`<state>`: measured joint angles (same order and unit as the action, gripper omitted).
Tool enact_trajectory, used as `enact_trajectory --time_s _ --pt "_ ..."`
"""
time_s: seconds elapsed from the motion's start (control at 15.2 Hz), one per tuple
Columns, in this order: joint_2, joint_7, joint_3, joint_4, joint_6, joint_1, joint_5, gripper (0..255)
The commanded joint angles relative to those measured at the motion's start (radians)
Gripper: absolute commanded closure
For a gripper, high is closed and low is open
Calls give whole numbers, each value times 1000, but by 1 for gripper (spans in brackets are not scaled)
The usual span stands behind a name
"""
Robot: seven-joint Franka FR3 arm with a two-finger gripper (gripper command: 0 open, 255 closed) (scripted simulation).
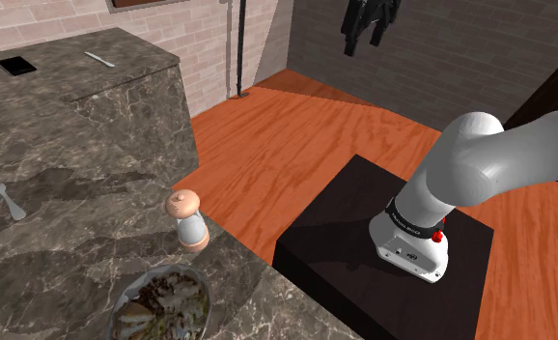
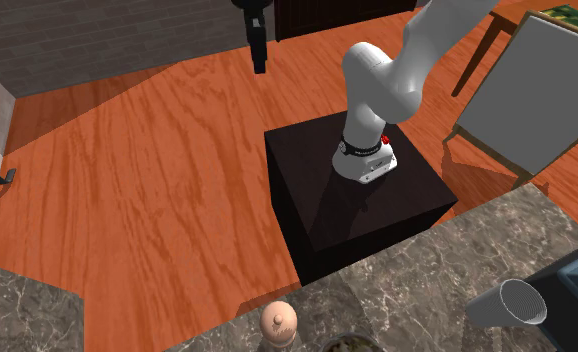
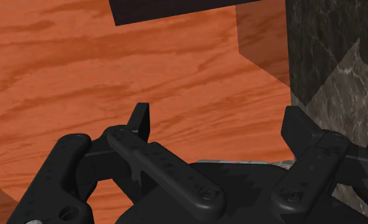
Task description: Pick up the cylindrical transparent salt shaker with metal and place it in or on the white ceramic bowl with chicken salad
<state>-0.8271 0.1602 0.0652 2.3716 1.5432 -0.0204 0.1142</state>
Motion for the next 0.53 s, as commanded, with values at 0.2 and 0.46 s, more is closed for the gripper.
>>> enact_trajectory --time_s 0.2,0.46 --pt "22 50 -49 35 59 -27 -41 0" --pt "69 115 -115 68 142 -64 -94 0"
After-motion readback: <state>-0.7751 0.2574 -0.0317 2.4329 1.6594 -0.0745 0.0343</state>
